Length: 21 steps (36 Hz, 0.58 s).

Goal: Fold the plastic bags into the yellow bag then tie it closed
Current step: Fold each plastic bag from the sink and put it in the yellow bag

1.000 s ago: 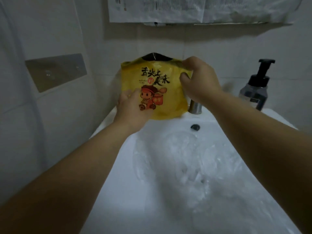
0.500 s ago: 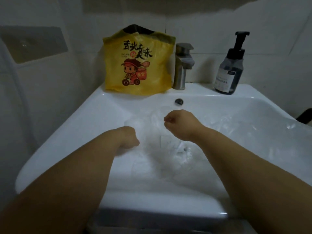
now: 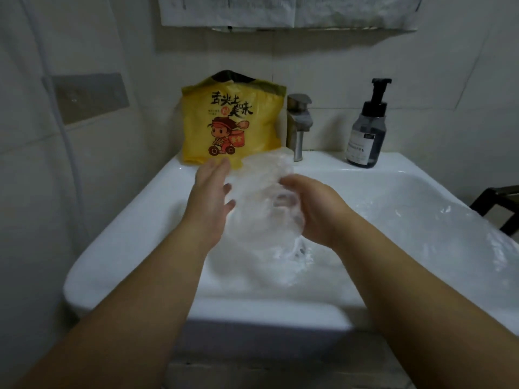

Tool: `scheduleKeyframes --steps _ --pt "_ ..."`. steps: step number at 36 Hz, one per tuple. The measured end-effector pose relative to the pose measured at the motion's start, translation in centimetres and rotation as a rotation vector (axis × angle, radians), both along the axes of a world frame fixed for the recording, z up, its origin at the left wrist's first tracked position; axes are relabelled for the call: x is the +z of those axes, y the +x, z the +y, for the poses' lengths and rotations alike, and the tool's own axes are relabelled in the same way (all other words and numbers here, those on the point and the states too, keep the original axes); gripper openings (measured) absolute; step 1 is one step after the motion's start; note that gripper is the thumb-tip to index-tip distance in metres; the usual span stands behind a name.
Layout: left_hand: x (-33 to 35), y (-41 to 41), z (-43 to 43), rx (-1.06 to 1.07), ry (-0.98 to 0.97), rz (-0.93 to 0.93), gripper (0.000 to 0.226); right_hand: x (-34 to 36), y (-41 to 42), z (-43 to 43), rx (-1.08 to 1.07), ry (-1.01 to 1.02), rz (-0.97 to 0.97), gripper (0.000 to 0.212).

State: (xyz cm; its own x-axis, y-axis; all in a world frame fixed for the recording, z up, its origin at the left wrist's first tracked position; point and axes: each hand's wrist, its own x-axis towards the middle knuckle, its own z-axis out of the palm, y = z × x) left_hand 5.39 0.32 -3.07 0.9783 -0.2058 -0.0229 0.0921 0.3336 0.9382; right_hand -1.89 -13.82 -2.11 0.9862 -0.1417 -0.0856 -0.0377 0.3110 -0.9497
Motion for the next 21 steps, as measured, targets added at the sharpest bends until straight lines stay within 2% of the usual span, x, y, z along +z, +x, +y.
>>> scheduleKeyframes --steps 2,4,5,8,10,12,13,16,19,21 --pt "-0.8 -0.5 -0.2 -0.073 0.315 -0.09 0.085 0.1 -0.4 -0.4 0.019 0.137 0.021 0.017" --pt "-1.0 -1.3 -0.6 -0.209 0.337 -0.044 0.102 0.0 -0.5 -0.5 0.06 0.231 0.051 0.022" --pt "-1.1 -1.6 -0.9 -0.224 0.315 -0.038 0.096 -0.2 -0.5 -0.5 0.072 0.253 0.071 0.02" --pt "-0.9 -1.4 -1.3 -0.1 0.316 -0.137 0.035 -0.5 0.0 -0.6 0.021 0.248 0.106 0.012" --pt "-0.8 -1.1 -1.1 0.004 0.353 -0.175 0.013 -0.7 0.3 -1.1 -0.087 0.222 0.12 0.015" --pt "-0.8 -0.7 -0.7 0.071 0.346 -0.209 0.01 -0.9 0.4 -1.7 -0.174 0.18 0.128 0.018" --pt "-0.8 -0.7 -0.6 0.103 0.341 -0.221 0.015 -1.0 0.6 -1.8 -0.201 0.184 0.135 0.02" --pt "-1.0 -0.5 -0.4 0.194 0.371 -0.266 0.024 -0.8 0.5 -1.8 -0.158 0.238 0.128 0.031" --pt "-1.4 -0.5 -0.3 0.223 0.486 -0.348 0.022 -0.7 0.4 -1.6 -0.11 0.259 0.098 0.041" --pt "-1.6 -0.4 -0.2 0.231 0.59 -0.402 0.024 -0.7 0.5 -1.5 -0.117 0.246 0.079 0.037"
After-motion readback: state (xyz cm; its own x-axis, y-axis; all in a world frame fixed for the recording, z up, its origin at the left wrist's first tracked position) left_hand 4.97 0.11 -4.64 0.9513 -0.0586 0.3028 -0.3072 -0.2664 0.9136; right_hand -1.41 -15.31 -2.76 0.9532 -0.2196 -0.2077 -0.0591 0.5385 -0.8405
